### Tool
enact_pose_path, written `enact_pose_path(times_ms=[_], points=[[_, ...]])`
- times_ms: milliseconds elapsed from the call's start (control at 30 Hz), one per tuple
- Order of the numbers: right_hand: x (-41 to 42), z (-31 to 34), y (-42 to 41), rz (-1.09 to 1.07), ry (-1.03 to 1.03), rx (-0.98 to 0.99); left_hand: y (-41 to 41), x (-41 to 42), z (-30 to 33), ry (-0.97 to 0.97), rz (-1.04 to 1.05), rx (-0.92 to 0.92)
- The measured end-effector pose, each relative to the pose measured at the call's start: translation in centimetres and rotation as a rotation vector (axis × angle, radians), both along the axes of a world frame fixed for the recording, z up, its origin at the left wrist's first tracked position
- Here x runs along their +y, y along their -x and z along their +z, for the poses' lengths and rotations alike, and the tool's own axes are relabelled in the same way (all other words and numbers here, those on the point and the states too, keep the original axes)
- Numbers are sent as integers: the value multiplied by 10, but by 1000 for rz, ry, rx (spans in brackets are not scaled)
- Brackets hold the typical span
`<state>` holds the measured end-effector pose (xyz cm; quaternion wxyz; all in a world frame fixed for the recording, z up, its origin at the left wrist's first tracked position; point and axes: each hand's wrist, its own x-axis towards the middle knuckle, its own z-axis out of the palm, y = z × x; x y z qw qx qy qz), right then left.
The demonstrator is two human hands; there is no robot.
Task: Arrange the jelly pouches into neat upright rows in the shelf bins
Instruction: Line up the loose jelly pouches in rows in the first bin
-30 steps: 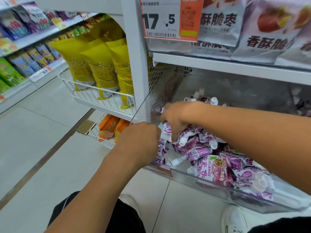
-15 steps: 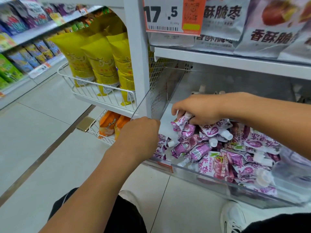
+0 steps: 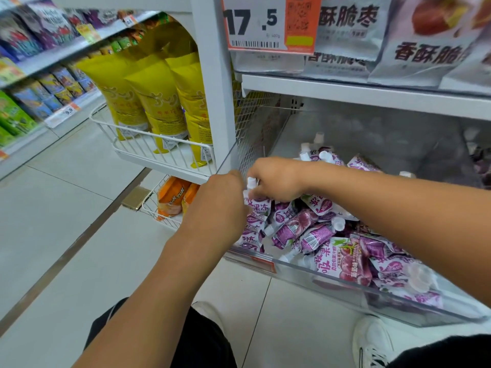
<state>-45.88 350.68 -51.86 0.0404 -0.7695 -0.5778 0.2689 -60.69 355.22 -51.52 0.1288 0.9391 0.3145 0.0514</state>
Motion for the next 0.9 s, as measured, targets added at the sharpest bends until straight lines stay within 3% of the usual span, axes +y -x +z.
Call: enact_pose_path(times_ms=[133, 233, 533, 667, 767, 900], points=[[-8, 8, -8, -4, 117, 192, 1, -6, -1, 37, -6, -101], [-22, 10, -15, -8, 275, 239, -4, -7, -3, -39, -78, -43], [-40, 16, 5, 249, 258, -500, -15, -8, -3, -160, -64, 82], [-37, 24, 18, 334, 258, -618, -16, -7, -2, -140, -105, 109], [-49, 40, 4, 329, 140, -484, -17, -4, -5, -100, -110, 106], [-72, 54, -21, 25, -263, -106, -16, -1, -8, -63, -98, 88]])
